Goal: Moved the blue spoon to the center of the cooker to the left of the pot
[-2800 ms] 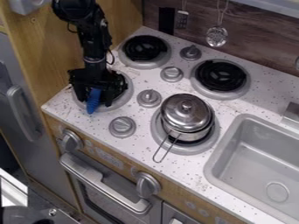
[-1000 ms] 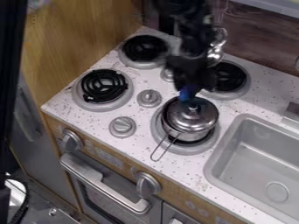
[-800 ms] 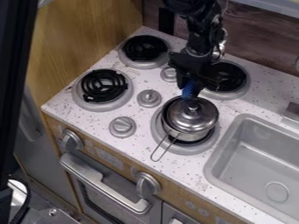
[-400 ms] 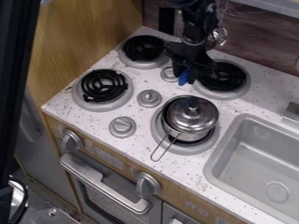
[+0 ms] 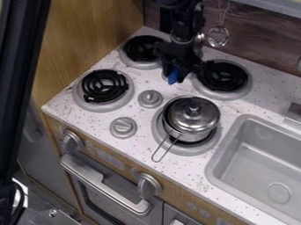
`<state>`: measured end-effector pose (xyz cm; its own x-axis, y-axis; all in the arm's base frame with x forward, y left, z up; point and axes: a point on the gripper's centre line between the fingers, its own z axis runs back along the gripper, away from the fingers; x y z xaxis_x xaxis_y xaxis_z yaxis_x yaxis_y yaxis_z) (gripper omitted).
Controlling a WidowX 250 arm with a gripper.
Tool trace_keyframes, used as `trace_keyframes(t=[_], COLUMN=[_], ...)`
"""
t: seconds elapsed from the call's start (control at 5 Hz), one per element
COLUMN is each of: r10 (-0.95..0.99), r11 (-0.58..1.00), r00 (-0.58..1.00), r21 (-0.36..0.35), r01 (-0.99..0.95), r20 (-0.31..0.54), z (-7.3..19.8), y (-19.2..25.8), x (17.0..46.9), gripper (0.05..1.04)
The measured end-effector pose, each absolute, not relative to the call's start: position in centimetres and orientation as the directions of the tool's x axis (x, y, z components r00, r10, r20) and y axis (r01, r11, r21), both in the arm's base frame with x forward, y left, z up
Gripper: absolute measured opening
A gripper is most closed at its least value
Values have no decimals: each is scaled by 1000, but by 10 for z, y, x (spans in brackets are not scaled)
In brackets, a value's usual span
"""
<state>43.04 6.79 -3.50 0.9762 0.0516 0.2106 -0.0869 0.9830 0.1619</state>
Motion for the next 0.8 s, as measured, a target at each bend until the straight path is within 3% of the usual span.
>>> trace_keyframes(t=[0.2, 0.4, 0.6, 0.8], r10=[29, 18, 21, 3], r11=[986, 987, 985, 985], r00=[992, 995, 997, 990], r21=[157, 160, 168, 168], r01=[-48, -32, -34, -26], r20=[123, 94, 79, 139], z=[-58, -63, -68, -35], y=[66, 62, 58, 41], x=[417, 413, 402, 394], gripper=[480, 795, 1000, 999])
